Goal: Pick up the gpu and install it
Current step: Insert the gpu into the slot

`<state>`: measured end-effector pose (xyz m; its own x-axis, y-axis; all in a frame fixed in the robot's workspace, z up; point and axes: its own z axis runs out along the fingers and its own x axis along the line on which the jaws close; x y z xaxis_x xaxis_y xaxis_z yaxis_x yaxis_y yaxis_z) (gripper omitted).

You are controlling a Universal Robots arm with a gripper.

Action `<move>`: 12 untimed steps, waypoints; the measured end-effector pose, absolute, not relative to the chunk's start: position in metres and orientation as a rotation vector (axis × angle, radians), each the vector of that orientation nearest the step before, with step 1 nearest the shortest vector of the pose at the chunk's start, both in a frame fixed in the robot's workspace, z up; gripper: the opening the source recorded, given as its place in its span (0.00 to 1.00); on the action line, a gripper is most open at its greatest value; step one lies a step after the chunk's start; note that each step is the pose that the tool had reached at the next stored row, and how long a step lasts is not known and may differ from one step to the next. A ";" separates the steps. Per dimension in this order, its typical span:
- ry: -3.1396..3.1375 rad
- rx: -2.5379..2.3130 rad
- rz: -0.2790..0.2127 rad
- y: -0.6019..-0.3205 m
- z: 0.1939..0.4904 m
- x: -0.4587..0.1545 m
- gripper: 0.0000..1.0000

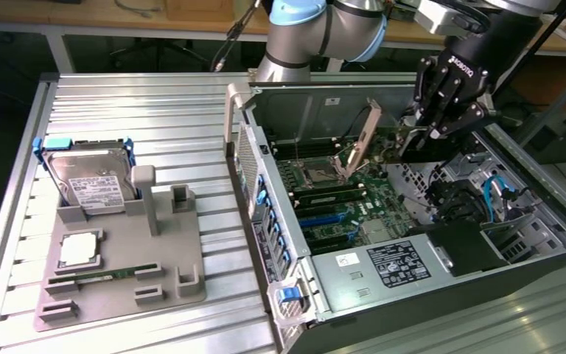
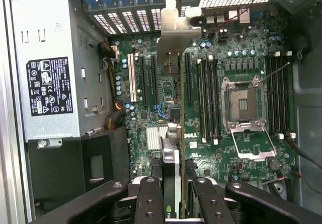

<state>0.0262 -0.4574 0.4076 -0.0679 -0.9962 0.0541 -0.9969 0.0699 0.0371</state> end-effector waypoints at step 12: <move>-2.242 2.107 0.015 -0.457 0.403 0.026 0.27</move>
